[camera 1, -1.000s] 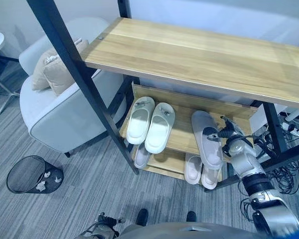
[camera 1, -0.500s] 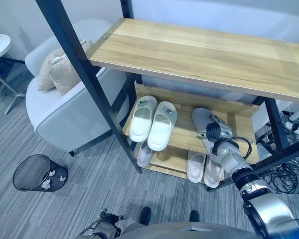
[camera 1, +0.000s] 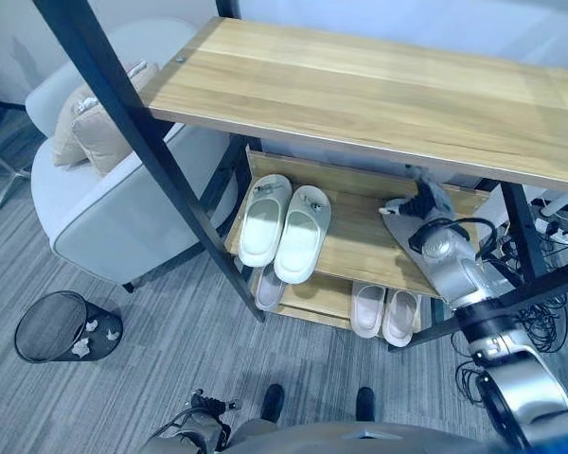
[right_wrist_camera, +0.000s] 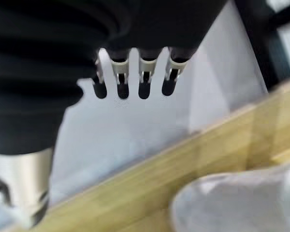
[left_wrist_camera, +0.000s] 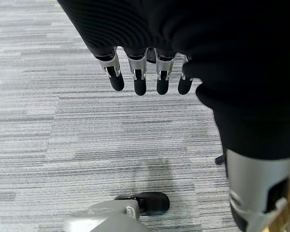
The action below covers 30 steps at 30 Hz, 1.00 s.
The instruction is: Arrange the slippers neatly on the shoe rack.
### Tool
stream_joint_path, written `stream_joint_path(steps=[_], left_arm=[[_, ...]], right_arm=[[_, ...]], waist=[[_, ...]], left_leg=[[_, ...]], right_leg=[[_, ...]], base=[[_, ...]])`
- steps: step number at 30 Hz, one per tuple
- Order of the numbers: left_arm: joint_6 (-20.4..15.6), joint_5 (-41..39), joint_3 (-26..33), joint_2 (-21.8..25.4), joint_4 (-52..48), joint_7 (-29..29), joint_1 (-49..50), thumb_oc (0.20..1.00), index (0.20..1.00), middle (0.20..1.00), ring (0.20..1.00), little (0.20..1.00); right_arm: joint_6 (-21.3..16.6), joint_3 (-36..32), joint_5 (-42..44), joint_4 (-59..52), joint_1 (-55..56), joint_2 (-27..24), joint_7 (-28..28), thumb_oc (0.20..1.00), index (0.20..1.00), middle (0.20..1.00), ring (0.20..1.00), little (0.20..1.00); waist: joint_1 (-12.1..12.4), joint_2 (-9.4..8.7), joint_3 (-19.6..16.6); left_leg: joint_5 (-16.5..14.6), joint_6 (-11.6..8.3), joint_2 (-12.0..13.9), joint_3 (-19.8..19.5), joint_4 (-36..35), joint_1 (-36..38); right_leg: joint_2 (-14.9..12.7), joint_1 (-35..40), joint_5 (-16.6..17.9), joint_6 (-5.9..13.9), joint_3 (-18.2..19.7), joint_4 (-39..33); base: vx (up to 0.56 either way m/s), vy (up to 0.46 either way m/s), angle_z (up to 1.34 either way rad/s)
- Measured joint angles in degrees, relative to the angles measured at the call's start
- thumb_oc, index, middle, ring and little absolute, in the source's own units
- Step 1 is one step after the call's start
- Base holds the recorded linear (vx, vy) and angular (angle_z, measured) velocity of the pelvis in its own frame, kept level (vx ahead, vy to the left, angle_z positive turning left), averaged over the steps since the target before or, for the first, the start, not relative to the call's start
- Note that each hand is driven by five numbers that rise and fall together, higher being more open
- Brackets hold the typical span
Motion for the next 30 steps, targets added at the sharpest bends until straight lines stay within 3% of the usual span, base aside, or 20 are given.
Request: stream_joint_path(steps=[2, 4, 6, 9, 10, 11, 12, 14, 16, 20, 22, 23, 24, 26, 29, 30], left_arm=[[-0.13, -0.09, 0.26, -0.04, 0.02, 0.0, -0.1, 1.0, 1.0, 1.0, 1.0, 1.0], [-1.41, -0.12, 0.28, 0.2, -0.07, -0.05, 1.05, 1.0, 1.0, 1.0, 1.0, 1.0], [-1.4, 0.1, 0.22, 0.05, 0.48, -0.05, 0.65, 1.0, 1.0, 1.0, 1.0, 1.0], [-1.47, 0.09, 0.18, -0.28, 0.25, -0.02, 0.65, 1.0, 1.0, 1.0, 1.0, 1.0], [-0.93, 0.04, 0.32, -0.51, -0.11, -0.07, -0.45, 1.0, 1.0, 1.0, 1.0, 1.0], [1.01, -0.48, 0.41, -1.79, -0.07, -0.06, -1.98, 1.0, 1.0, 1.0, 1.0, 1.0], [1.46, -0.45, 0.76, -5.61, -0.92, -0.94, -1.41, 1.0, 1.0, 1.0, 1.0, 1.0], [1.04, -0.48, 0.87, -7.24, -1.16, -1.49, -1.65, 1.0, 1.0, 1.0, 1.0, 1.0], [0.87, -0.48, 0.82, -8.79, -1.67, -2.48, -2.06, 1.0, 1.0, 1.0, 1.0, 1.0], [1.07, -0.49, 0.85, -8.37, -1.57, -2.43, -1.67, 1.0, 1.0, 1.0, 1.0, 1.0], [0.89, -0.48, 0.71, -7.98, -1.51, -2.45, -1.56, 1.0, 1.0, 1.0, 1.0, 1.0], [0.84, -0.47, 0.35, -7.97, -1.34, -2.46, -1.54, 1.0, 1.0, 1.0, 1.0, 1.0], [0.77, -0.46, 0.28, -7.68, -0.66, -2.47, -1.61, 1.0, 1.0, 1.0, 1.0, 1.0], [0.24, -0.45, 0.21, -8.08, -0.38, -2.45, -1.69, 1.0, 1.0, 1.0, 1.0, 1.0], [0.13, -0.48, 0.24, -8.67, -1.1, -2.35, -1.44, 1.0, 1.0, 1.0, 1.0, 1.0], [0.12, -0.49, 0.26, -8.66, -1.06, -2.34, -1.37, 1.0, 1.0, 1.0, 1.0, 1.0]], right_arm=[[2.92, -3.54, -0.23, 1.3, 4.12, 1.03, 3.61, 1.0, 1.0, 1.0, 1.0, 1.0], [-1.62, -1.22, -2.72, 10.65, 8.19, 1.17, -3.39, 1.0, 1.0, 1.0, 1.0, 1.0], [-1.29, -1.19, -1.94, 14.38, 6.19, 1.07, -3.14, 1.0, 1.0, 1.0, 1.0, 1.0], [-4.32, -1.63, -0.81, 19.39, 5.95, 0.98, -8.96, 1.0, 1.0, 1.0, 1.0, 1.0], [-2.36, -3.9, 0.41, 14.64, 5.6, -0.07, -4.46, 0.564, 0.564, 0.564, 0.564, 0.564], [4.24, -12.86, -0.88, -1.63, 6.24, -1.09, 4.83, 0.2, 0.2, 0.2, 0.2, 0.2], [7.52, -14.32, -4.37, -11.09, 8.46, -1.7, 9.41, 0.2, 0.2, 0.2, 0.2, 0.2], [7.55, -8.6, -5.46, -4.08, 8.06, -1.54, 10.77, 0.2, 0.2, 0.2, 0.2, 0.2], [10.45, -7.72, -5.39, 5.92, 10.57, 1.17, 13.01, 0.2, 0.2, 0.2, 0.2, 0.2], [11.43, -8.11, -5.65, 3.56, 12.88, 0.96, 14.01, 0.2, 0.2, 0.2, 0.2, 0.2], [9.72, -6.4, -5.75, 6.1, 13.41, 1.01, 9.85, 0.2, 0.2, 0.2, 0.2, 0.2], [8.58, -4.85, -5.5, 9.01, 12.68, 1.02, 6.64, 0.395, 0.395, 0.395, 0.395, 0.395], [7.68, -2.66, -4.39, 14.58, 10.19, 1.46, 2.37, 0.404, 0.404, 0.404, 0.404, 0.404], [7.84, -3.7, -2.45, 15.11, 9.35, 2.05, -1.17, 1.0, 1.0, 1.0, 1.0, 1.0], [9.39, -5.59, -2.19, -3.7, 16.17, 2.0, 2.24, 1.0, 1.0, 1.0, 1.0, 1.0], [9.51, -5.43, -2.37, -4.31, 16.49, 2.0, 2.93, 1.0, 1.0, 1.0, 1.0, 1.0]], waist=[[-0.08, 0.01, 0.08], [-0.05, -0.12, -0.36], [-0.54, 0.19, -0.4], [0.17, 0.47, -0.78], [-0.03, 0.68, -0.76], [-0.02, 1.08, -0.72], [-0.61, 0.92, -0.97], [-1.56, 0.28, -1.39], [-0.61, 0.41, -1.31], [-0.39, 1.84, -1.59], [-0.35, 1.84, -1.66], [-0.44, 1.6, -1.86], [-0.83, 0.95, -2.27], [-0.6, 0.15, -2.73], [-0.8, 1.73, -2.09], [-0.9, 1.78, -2.09]], left_leg=[[0.01, 0.01, -0.16, 0.03, 0.0, -0.09], [-0.14, 0.2, -0.13, 0.0, -0.01, 0.4], [-0.13, 0.19, -0.07, 0.11, -0.01, 0.52], [-0.1, 0.16, 0.05, 0.02, -0.01, 0.72], [-0.1, 0.16, 0.4, 0.0, 0.04, 0.59], [-0.09, 0.14, 0.08, 0.09, -0.01, 0.65], [-0.3, 0.29, 0.05, 0.93, -0.08, 1.42], [-0.62, 0.3, 0.14, 1.34, -0.07, 2.37], [-0.66, 0.31, 0.3, 0.79, -0.08, 1.98], [-0.68, 0.37, 0.4, 1.15, -0.08, 1.75], [-0.68, 0.37, 0.39, 1.15, -0.08, 1.89], [-0.68, 0.37, 0.46, 1.18, -0.08, 2.07], [-0.7, 0.36, 0.57, 1.22, -0.08, 2.43], [-0.68, 0.3, 0.37, 1.11, -0.1, 2.2], [-0.38, 0.33, 0.35, 1.56, -0.09, 1.66], [-0.39, 0.32, 0.38, 1.59, -0.09, 1.68]], right_leg=[[-0.2, -0.07, 0.01, 0.01, -0.01, 0.0], [-0.2, 0.43, -0.2, 0.02, -0.18, -0.01], [-0.16, 0.47, -0.16, 0.04, -0.16, -0.02], [-0.07, 0.7, -0.18, 0.01, -0.21, -0.03], [-0.04, 0.66, -0.16, 0.02, -0.23, -0.02], [-0.04, 0.55, -0.11, 0.11, -0.09, -0.03], [-0.04, 0.81, -0.12, 0.13, 0.73, 0.0], [0.08, 1.61, -0.26, 0.12, 0.99, -0.01], [-0.08, 1.63, -0.46, 0.1, 0.45, -0.03], [0.02, 1.16, -0.42, 0.19, 0.62, -0.02], [0.09, 1.31, -0.41, 0.18, 0.62, -0.01], [0.1, 1.49, -0.42, 0.18, 0.63, -0.01], [0.11, 1.82, -0.44, 0.15, 0.63, -0.02], [-0.11, 1.66, -0.79, -0.31, 0.57, -0.21], [-0.06, 0.8, -0.28, 0.2, 1.04, -0.04], [0.03, 0.81, -0.26, 0.19, 1.06, -0.03]], base=[[0.0, 0.0, 0.0], [0.0, -0.003, -0.02], [0.0, -0.003, -0.02], [0.0, -0.001, 0.01], [0.04, 0.012, -0.01], [0.07, 0.041, -0.18], [0.07, 0.035, -0.24], [0.03, 0.011, -0.12], [0.02, 0.011, 0.12], [0.01, 0.0, -0.03], [0.0, 0.0, 0.0], [0.0, 0.0, 0.0], [0.0, 0.0, 0.0], [-0.01, 0.005, 0.02], [-0.02, 0.013, -0.06], [-0.02, 0.019, -0.07]])
